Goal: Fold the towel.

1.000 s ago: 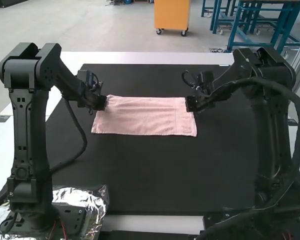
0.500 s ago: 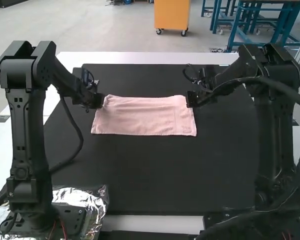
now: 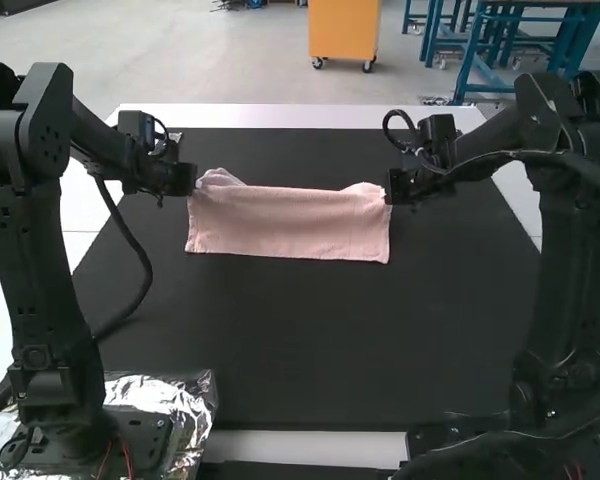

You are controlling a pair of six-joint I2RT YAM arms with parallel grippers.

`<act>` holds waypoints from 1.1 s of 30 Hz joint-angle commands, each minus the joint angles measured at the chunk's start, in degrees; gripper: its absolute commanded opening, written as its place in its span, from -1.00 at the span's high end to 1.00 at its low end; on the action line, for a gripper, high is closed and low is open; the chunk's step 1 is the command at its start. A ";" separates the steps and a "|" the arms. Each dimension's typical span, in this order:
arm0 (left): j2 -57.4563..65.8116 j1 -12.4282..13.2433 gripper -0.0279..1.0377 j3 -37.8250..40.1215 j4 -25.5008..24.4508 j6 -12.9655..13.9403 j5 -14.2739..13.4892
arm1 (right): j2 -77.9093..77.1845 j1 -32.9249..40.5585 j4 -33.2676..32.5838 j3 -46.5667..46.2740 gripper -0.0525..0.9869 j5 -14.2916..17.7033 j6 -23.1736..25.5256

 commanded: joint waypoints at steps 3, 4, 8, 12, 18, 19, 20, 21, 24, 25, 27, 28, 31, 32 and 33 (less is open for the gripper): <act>-5.12 1.93 0.92 -5.34 2.33 1.21 -0.23 | -5.25 -1.69 0.00 -3.60 0.95 -0.60 0.49; -5.82 1.93 0.92 -6.30 2.50 1.21 -0.23 | -5.78 -1.60 0.09 -4.39 0.95 -0.95 0.49; -8.19 1.93 0.92 -10.17 3.21 1.30 -0.41 | -8.41 -1.60 0.09 -8.26 0.95 -1.39 0.49; -9.95 1.84 0.92 -14.56 5.23 1.30 -0.59 | -10.70 -1.69 0.09 -11.86 0.95 -1.83 0.49; -11.53 1.75 0.92 -19.57 6.55 1.21 -0.67 | -13.60 -1.33 0.61 -17.57 0.95 -2.09 0.49; -11.80 1.75 0.92 -20.37 7.07 1.21 -0.67 | -13.69 -1.33 0.79 -18.36 0.95 -2.01 0.49; -11.88 1.75 0.92 -21.16 7.51 1.12 -0.76 | -13.60 -1.25 0.88 -19.15 0.95 -2.01 0.49; -11.97 1.66 0.92 -21.86 8.22 1.03 -0.85 | -13.60 -1.16 0.88 -19.95 0.95 -2.01 0.49; -11.97 1.58 0.92 -24.14 9.80 0.86 -1.82 | -13.51 -0.90 2.46 -22.93 0.95 -2.01 0.49; -11.97 1.58 0.92 -24.94 10.41 0.86 -1.90 | -13.16 -0.72 4.13 -24.08 0.94 -2.01 0.67; -11.80 1.58 0.92 -26.61 12.87 0.33 -2.43 | -12.02 -0.37 6.41 -25.39 0.67 -1.13 0.93; -11.62 1.58 0.90 -27.48 14.98 -0.90 -2.70 | -11.58 -0.46 6.68 -25.39 0.34 -0.78 0.93; -10.65 1.58 -0.05 -29.07 19.47 -5.29 -2.96 | -11.23 -0.90 6.59 -25.13 -0.71 -0.69 1.90; -10.65 1.58 -0.39 -28.98 19.11 -5.56 -2.96 | -11.23 -0.90 6.59 -24.87 -0.84 -0.69 2.16; -10.56 1.58 -0.63 -28.80 18.59 -5.65 -2.96 | -11.40 -1.07 6.41 -24.34 -0.85 -0.69 2.34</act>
